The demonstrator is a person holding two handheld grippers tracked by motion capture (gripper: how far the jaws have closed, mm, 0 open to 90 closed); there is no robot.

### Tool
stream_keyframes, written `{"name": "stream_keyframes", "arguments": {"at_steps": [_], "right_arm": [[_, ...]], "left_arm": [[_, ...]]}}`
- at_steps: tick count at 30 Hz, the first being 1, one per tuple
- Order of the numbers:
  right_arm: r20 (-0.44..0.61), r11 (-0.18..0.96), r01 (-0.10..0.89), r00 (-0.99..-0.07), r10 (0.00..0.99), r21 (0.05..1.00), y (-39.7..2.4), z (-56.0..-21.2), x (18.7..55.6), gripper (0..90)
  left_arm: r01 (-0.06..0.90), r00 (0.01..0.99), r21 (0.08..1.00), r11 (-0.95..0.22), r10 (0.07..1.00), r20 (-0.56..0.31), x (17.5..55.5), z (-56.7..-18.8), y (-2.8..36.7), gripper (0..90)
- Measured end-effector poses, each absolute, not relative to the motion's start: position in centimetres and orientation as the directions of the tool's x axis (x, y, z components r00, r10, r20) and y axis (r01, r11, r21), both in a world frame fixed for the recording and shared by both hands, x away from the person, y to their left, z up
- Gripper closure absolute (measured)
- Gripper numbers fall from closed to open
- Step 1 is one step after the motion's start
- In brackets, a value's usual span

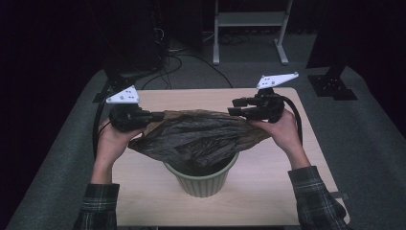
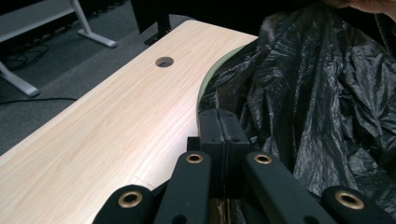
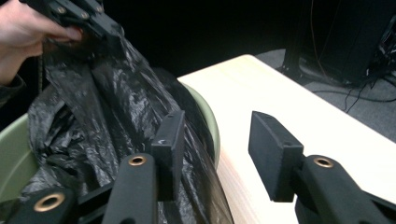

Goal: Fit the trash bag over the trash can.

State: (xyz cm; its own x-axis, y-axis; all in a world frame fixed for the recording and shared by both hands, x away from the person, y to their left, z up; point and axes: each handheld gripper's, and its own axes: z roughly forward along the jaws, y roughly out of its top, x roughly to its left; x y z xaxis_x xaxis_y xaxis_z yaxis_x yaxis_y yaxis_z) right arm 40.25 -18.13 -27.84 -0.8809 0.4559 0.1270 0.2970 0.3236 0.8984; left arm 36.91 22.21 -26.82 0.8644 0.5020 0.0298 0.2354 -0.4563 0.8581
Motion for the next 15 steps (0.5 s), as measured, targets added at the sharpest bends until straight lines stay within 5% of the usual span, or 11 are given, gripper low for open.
{"name": "stream_keyframes", "arguments": {"at_steps": [6,10,15], "right_arm": [[0.168,0.356,0.338,-0.887,0.430,0.871,-17.5,-29.0,40.9,70.9],[0.160,0.369,0.337,-0.886,0.435,0.866,-17.3,-29.1,40.9,89.8],[0.156,0.370,0.335,-0.886,0.437,0.866,-17.4,-29.1,41.0,89.8]], "left_arm": [[0.233,0.864,0.859,-0.455,0.502,0.032,37.0,-27.0,22.1,89.8],[0.233,0.860,0.859,-0.455,0.509,0.037,37.2,-27.1,21.9,89.8],[0.233,0.857,0.865,-0.445,0.514,0.034,37.3,-27.2,21.9,89.8]]}}
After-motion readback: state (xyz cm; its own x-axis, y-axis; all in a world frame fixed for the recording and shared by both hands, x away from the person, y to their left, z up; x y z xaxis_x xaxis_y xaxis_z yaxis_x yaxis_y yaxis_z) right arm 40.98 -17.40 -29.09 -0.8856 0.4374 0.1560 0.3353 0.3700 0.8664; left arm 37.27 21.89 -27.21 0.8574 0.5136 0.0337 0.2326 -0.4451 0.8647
